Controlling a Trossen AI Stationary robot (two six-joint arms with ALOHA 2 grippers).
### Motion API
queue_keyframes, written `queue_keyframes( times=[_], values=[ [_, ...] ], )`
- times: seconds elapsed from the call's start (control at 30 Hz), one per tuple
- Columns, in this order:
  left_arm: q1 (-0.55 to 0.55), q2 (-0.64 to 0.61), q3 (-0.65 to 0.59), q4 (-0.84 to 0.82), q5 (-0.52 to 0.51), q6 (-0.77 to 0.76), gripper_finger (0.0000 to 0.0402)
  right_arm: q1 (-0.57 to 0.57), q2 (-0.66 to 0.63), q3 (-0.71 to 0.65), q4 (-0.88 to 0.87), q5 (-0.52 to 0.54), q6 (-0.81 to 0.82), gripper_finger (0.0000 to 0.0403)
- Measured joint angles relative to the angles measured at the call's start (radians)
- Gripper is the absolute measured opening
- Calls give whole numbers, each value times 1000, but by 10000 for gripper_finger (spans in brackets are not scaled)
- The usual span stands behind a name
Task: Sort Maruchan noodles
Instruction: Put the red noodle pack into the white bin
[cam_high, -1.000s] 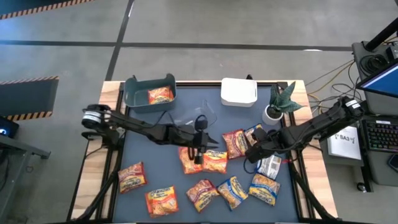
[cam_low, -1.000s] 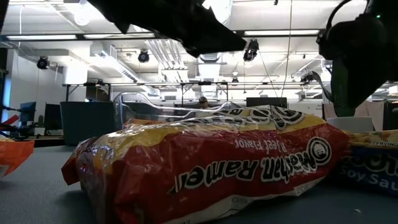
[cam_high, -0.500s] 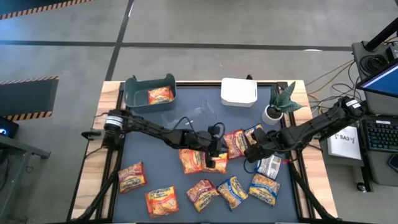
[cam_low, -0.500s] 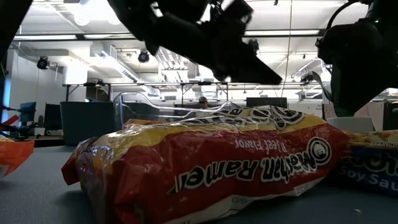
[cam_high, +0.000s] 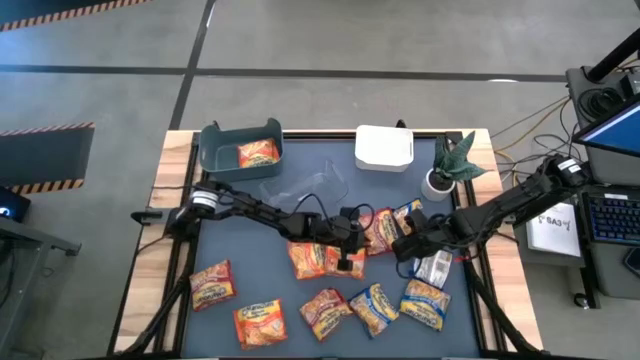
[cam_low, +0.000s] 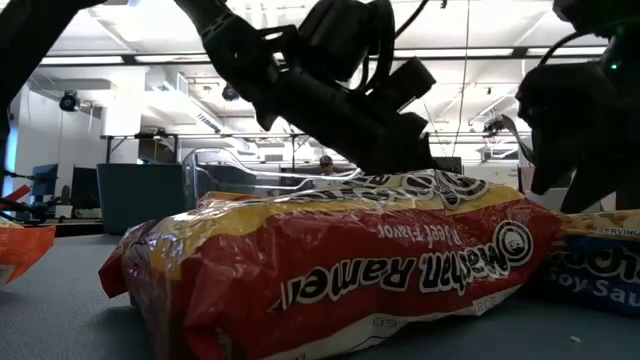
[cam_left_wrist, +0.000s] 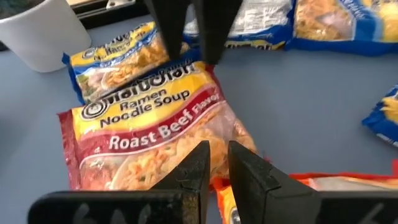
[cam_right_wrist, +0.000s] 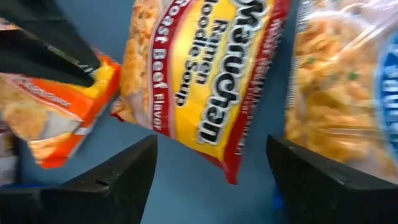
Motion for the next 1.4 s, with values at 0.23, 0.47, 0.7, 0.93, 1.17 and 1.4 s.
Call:
queue_keyframes(
  times=[0.23,0.47,0.7,0.93,1.17,1.4],
  values=[
    [7,2,-3,25,-23,18,39,-3,-42,-60,105,29,9,318],
    [15,2,-4,44,-23,10,39,-3,-59,-68,105,79,11,324],
    [17,55,0,89,-25,-29,39,-3,-50,-73,105,89,18,325],
    [13,64,12,85,-51,-30,39,-3,-50,-77,106,115,11,325],
    [13,61,5,8,-54,-74,39,-5,-50,-86,107,158,24,325],
    [13,59,-1,-15,-74,-102,39,-5,-50,-90,146,188,19,325]
  ],
)
